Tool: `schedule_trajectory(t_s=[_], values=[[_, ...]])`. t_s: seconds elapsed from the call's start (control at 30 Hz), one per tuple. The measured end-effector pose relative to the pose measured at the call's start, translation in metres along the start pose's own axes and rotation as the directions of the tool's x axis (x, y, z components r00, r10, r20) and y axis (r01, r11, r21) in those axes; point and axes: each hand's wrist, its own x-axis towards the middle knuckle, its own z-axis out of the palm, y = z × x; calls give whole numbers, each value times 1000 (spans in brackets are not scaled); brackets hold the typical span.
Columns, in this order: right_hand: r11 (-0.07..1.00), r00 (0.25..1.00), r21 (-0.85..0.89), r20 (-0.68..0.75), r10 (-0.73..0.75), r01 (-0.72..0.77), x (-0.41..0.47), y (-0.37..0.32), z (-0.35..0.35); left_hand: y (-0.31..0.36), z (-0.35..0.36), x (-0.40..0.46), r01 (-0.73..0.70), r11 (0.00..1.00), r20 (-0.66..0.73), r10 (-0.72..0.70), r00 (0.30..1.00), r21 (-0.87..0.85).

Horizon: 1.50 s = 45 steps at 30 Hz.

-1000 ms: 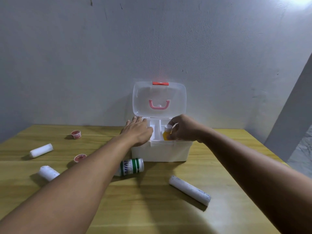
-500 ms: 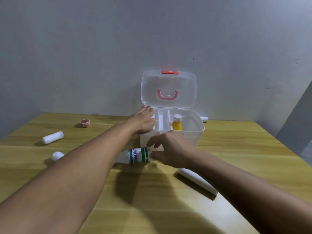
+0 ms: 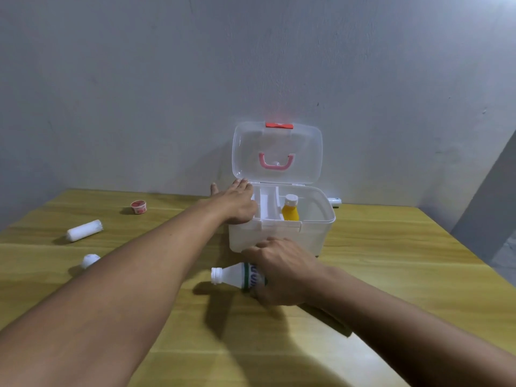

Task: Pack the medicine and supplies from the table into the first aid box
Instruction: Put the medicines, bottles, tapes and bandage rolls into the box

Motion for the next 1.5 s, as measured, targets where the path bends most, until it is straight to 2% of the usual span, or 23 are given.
schedule_trajectory(t_s=[0.13,0.23,0.33,0.43,0.53,0.63,0.77,0.93,1.13,1.5], values=[[999,999,10,-18,31,-31,-13,3,-14,6,-8,0,0,1000,-41,0,999,13],[977,982,132,-61,178,-168,-32,19,-50,8,-11,2,-11,1000,-134,9,991,-19],[886,937,371,-94,335,-280,-45,44,-85,13,-12,6,-27,999,-166,23,986,-23],[748,881,591,-128,456,-301,-43,76,-108,20,-9,12,-63,995,-156,49,986,-81],[696,855,655,-145,498,-294,-28,100,-110,25,-1,13,-77,994,-115,69,991,-72],[719,847,598,-120,518,-355,-10,113,-99,25,4,11,-85,993,-123,75,990,-79],[781,835,409,-76,546,-473,11,128,-76,24,7,14,-87,994,-118,78,990,-72],[804,838,296,-22,545,-515,19,133,-60,23,11,15,-81,995,-113,74,991,-62],[814,834,281,-76,546,-508,18,139,-42,23,11,16,-76,996,-104,70,992,-53],[785,843,353,23,537,-509,12,138,-50,22,14,18,-65,997,-104,60,993,-46]])
